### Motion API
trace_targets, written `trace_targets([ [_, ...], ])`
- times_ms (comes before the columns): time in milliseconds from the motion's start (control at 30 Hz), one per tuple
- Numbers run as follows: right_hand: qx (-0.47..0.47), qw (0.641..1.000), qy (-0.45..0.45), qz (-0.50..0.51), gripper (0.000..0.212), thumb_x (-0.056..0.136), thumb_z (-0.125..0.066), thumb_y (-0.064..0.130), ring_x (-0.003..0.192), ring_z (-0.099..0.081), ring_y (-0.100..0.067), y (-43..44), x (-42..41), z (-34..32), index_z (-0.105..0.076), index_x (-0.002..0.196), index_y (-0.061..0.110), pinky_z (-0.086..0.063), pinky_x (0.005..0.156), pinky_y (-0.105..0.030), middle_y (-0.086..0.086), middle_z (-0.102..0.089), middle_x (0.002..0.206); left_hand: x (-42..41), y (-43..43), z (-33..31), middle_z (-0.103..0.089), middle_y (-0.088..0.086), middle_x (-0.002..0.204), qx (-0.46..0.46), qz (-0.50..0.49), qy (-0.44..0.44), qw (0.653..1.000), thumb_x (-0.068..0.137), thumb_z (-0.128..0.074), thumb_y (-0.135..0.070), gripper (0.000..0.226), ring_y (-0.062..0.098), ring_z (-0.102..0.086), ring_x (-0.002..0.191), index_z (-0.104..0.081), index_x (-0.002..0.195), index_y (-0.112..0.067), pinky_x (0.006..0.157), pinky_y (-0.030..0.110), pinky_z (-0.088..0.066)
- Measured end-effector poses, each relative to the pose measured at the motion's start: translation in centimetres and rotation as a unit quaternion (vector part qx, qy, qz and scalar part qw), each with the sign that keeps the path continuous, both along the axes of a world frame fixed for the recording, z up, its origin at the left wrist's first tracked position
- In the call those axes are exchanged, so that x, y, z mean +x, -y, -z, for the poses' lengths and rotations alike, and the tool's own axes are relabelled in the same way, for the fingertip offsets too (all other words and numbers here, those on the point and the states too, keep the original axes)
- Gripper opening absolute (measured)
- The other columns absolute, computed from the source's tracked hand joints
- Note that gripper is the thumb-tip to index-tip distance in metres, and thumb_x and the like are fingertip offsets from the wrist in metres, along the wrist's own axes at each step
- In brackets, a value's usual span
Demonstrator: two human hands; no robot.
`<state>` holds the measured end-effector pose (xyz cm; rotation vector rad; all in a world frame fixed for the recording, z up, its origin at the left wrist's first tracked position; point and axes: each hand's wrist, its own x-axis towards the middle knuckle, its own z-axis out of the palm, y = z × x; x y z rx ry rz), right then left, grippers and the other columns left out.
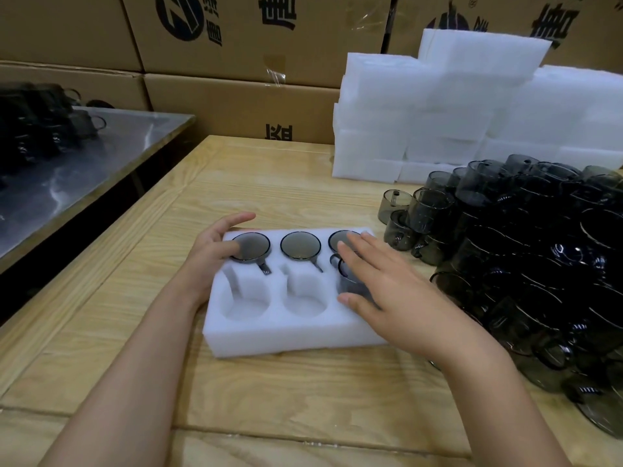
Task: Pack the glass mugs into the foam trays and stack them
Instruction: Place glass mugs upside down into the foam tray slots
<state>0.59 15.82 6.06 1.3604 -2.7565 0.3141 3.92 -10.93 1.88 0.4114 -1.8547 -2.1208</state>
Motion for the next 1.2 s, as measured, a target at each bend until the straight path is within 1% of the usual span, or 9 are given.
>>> trace_targets([
  [233, 0.026, 0.998, 0.048, 0.001, 0.071, 0.091, -0.022, 0.06, 0.133, 0.025, 0.011, -0.7, 0.3, 0.4, 0.004, 0.15, 0.031, 0.02, 0.103, -0.008, 0.018, 0.019, 0.153, -0.4, 0.4, 0.5, -0.071, 0.006, 0.076, 0.0, 0.014, -0.015, 1.0, 0.056, -0.047, 0.001, 0.063, 0.019, -0.066, 0.063, -0.066, 0.11, -0.024, 0.052, 0.024, -0.053],
  [333, -0.066, 0.987, 0.144, 0.021, 0.094, 0.071, -0.014, 0.078, 0.138, 0.01, 0.01, -0.2, 0.3, -1.2, -0.026, 0.148, 0.025, 0.003, 0.102, -0.005, 0.018, -0.003, 0.154, 0.0, 0.5, 0.4, -0.071, 0.005, 0.078, -0.01, 0.032, -0.011, 0.999, 0.057, -0.048, 0.001, 0.063, 0.02, -0.067, 0.066, -0.066, 0.111, -0.027, 0.053, 0.025, -0.053],
  [467, -0.156, 0.978, 0.113, 0.078, 0.063, 0.093, -0.024, 0.057, 0.144, -0.012, -0.006, 2.0, -0.8, -2.1, -0.036, 0.144, 0.022, -0.011, 0.109, -0.019, 0.006, -0.019, 0.156, 0.4, 0.3, -1.4, -0.065, -0.004, 0.115, -0.138, 0.008, 0.01, 0.99, 0.083, -0.056, 0.004, 0.044, 0.015, -0.06, 0.11, -0.064, 0.112, -0.028, 0.081, 0.023, -0.047],
  [633, -0.173, 0.965, 0.161, 0.111, 0.051, 0.102, -0.024, 0.038, 0.145, -0.009, -0.012, 3.5, -2.7, -1.6, -0.026, 0.148, 0.017, -0.007, 0.112, -0.022, 0.001, -0.019, 0.157, 2.3, -5.1, -6.1, -0.056, -0.018, 0.126, -0.342, -0.042, -0.09, 0.935, 0.094, -0.042, -0.032, 0.038, -0.024, -0.044, 0.108, -0.055, 0.129, -0.026, 0.086, -0.003, -0.03],
  [733, -0.228, 0.942, 0.187, 0.158, 0.039, 0.103, -0.028, 0.028, 0.123, -0.043, -0.028, 3.4, -3.1, -0.8, -0.052, 0.125, 0.006, -0.029, 0.086, -0.027, -0.009, -0.056, 0.127, 1.0, -11.0, -5.9, -0.05, -0.003, 0.14, -0.505, 0.021, -0.017, 0.863, 0.097, -0.037, -0.017, 0.045, 0.007, -0.042, 0.129, -0.042, 0.142, -0.018, 0.107, 0.023, -0.028],
  [833, -0.241, 0.936, 0.184, 0.176, 0.033, 0.102, -0.029, 0.025, 0.1, -0.052, -0.029, 3.5, -3.0, -0.3, -0.056, 0.106, 0.007, -0.03, 0.071, -0.033, -0.01, -0.061, 0.105, -0.6, -14.2, -5.0, -0.051, -0.003, 0.135, -0.588, 0.033, 0.089, 0.803, 0.093, -0.035, -0.011, 0.043, 0.017, -0.042, 0.127, -0.041, 0.135, -0.02, 0.111, 0.04, -0.023],
  [933, -0.191, 0.955, 0.161, 0.157, 0.036, 0.103, -0.026, 0.024, 0.115, -0.046, -0.028, 3.8, -3.1, 0.3, -0.055, 0.114, 0.007, -0.028, 0.08, -0.03, -0.012, -0.058, 0.118, -0.9, -14.6, -4.2, -0.057, -0.004, 0.12, -0.602, -0.005, 0.12, 0.79, 0.095, -0.034, -0.014, 0.025, 0.019, -0.047, 0.119, -0.044, 0.117, -0.018, 0.108, 0.045, -0.025],
  [1033, -0.099, 0.978, 0.122, 0.136, 0.046, 0.103, -0.018, 0.03, 0.143, -0.017, -0.021, 3.9, -3.2, 1.4, -0.035, 0.142, 0.011, -0.014, 0.115, -0.033, -0.008, -0.029, 0.152, -0.3, -14.4, -2.7, -0.046, -0.006, 0.136, -0.661, -0.021, 0.131, 0.739, 0.097, -0.034, -0.019, 0.04, 0.015, -0.034, 0.134, -0.03, 0.137, -0.017, 0.114, 0.045, -0.016],
  [1200, 0.019, 0.981, 0.092, 0.172, 0.051, 0.101, -0.008, 0.041, 0.144, 0.02, -0.019, 3.9, -3.4, 1.7, -0.002, 0.15, 0.03, 0.01, 0.116, -0.046, 0.01, 0.012, 0.158, -0.6, -13.7, -2.0, -0.007, 0.002, 0.16, -0.645, 0.003, 0.177, 0.743, 0.1, -0.023, -0.027, 0.052, 0.017, -0.004, 0.148, -0.007, 0.15, -0.023, 0.116, 0.052, -0.001],
])
